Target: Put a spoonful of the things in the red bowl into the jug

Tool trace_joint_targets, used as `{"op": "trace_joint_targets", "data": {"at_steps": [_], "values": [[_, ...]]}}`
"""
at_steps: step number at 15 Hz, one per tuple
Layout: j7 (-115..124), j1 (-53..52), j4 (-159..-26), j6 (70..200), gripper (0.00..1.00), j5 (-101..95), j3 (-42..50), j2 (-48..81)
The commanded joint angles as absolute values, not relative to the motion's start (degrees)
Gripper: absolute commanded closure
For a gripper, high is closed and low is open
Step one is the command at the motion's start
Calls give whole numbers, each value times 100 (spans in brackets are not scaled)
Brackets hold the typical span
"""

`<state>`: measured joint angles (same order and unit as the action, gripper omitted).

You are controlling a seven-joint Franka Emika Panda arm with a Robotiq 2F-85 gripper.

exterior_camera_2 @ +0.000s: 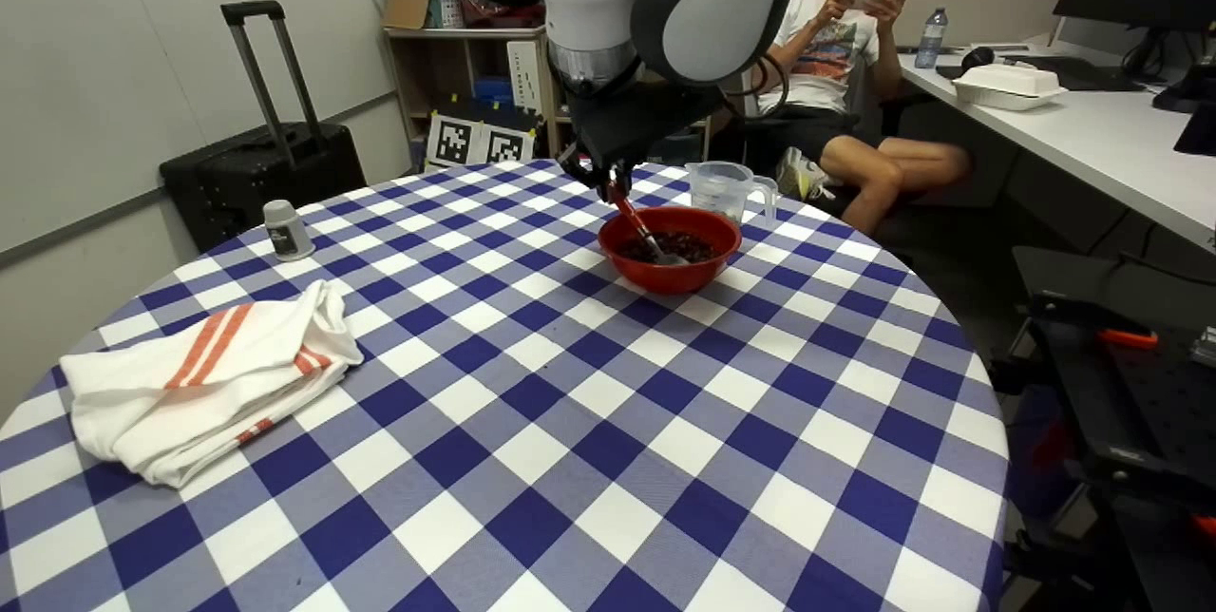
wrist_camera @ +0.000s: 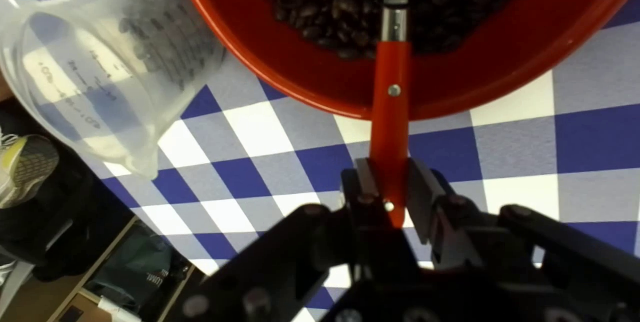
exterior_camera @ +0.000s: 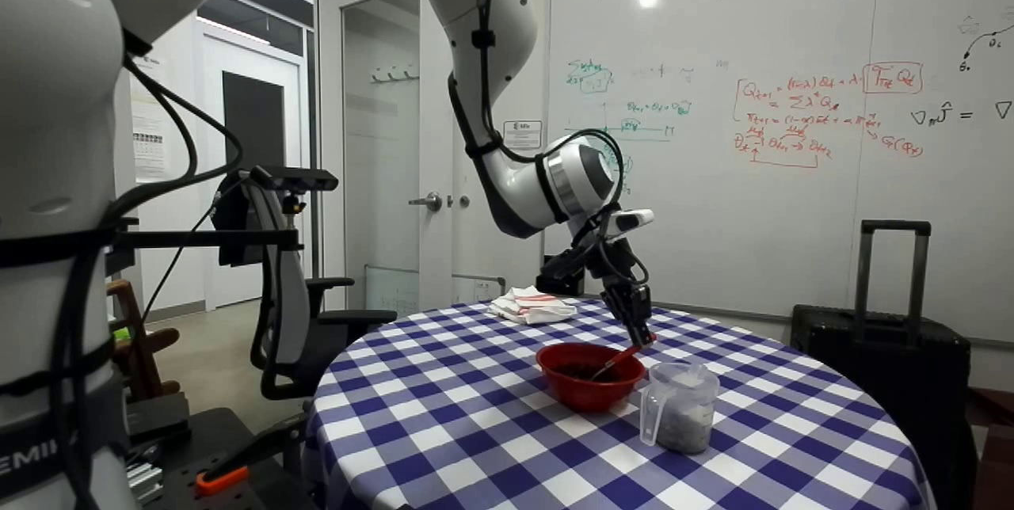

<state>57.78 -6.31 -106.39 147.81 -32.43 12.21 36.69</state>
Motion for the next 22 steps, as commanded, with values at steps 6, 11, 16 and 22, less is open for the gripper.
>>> {"op": "trace_joint_targets", "data": {"at_steps": [6,11,16,22], "values": [[4295,-562,-10713,15171,95,-2096,1050,3531],[3900,-490,-10654,15134,95,-1687,1135,3559],[3320,-202,-10482,15068,95,-1002,962,3568],[2241,187,-10172,14848,95,82,540,3590]]}}
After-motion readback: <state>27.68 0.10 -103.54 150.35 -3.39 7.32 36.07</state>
